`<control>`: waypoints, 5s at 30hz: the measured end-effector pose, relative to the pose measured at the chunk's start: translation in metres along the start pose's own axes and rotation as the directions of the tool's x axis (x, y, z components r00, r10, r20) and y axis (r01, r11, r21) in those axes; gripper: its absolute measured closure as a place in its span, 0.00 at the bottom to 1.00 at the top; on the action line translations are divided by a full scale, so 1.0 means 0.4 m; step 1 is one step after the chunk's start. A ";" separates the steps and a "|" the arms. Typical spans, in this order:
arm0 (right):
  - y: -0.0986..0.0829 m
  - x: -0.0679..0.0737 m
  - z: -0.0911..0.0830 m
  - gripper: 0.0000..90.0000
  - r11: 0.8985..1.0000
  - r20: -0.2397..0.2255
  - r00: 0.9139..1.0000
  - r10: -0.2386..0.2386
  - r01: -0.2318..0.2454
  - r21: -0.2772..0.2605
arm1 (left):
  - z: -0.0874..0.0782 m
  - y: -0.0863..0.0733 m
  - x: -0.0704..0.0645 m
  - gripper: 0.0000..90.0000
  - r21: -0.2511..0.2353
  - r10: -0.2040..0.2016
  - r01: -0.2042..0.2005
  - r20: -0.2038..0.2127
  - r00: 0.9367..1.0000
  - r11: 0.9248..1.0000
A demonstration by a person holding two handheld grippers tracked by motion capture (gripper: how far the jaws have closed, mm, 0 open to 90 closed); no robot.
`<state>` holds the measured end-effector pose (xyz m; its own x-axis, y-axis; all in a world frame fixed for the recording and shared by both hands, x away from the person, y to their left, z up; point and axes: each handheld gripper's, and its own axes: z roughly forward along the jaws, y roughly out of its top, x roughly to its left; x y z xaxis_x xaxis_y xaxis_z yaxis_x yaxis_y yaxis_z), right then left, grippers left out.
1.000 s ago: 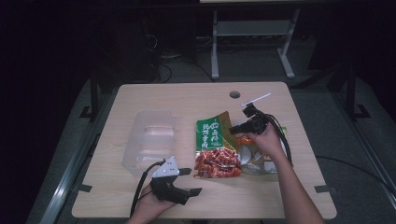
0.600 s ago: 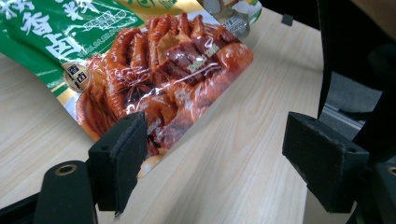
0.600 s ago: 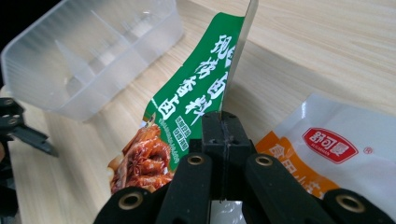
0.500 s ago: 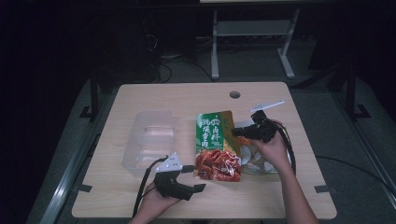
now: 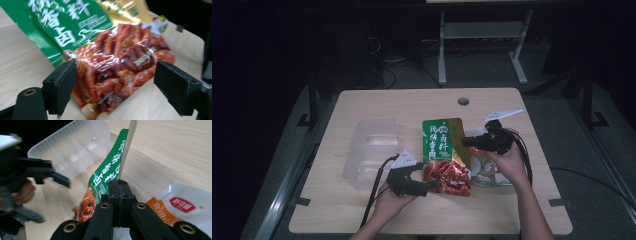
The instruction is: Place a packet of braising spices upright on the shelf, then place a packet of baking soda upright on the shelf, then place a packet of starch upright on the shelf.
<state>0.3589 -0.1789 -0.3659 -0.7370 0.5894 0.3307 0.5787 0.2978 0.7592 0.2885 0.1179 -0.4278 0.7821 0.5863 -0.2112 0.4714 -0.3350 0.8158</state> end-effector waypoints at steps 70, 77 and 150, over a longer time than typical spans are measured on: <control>-0.024 0.037 0.029 0.99 0.994 -0.185 0.978 -0.099 0.104 0.016 | -0.030 0.020 -0.045 0.55 -0.059 0.082 -0.088 -0.095 0.992 0.994; -0.013 0.060 0.028 0.99 0.991 -0.182 0.975 -0.130 0.135 0.016 | -0.044 -0.003 -0.046 0.49 -0.045 0.096 -0.101 -0.090 0.991 0.994; 0.225 0.181 0.064 0.99 0.975 -0.099 0.970 -0.221 0.218 -0.041 | -0.125 -0.056 -0.082 0.34 -0.029 0.165 -0.164 0.024 0.986 0.986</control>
<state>0.3664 -0.0902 -0.2878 -0.8775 0.4321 0.2082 0.3893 0.3881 0.8354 0.2318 0.1429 -0.4121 0.8588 0.5049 -0.0870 0.3246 -0.4049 0.8548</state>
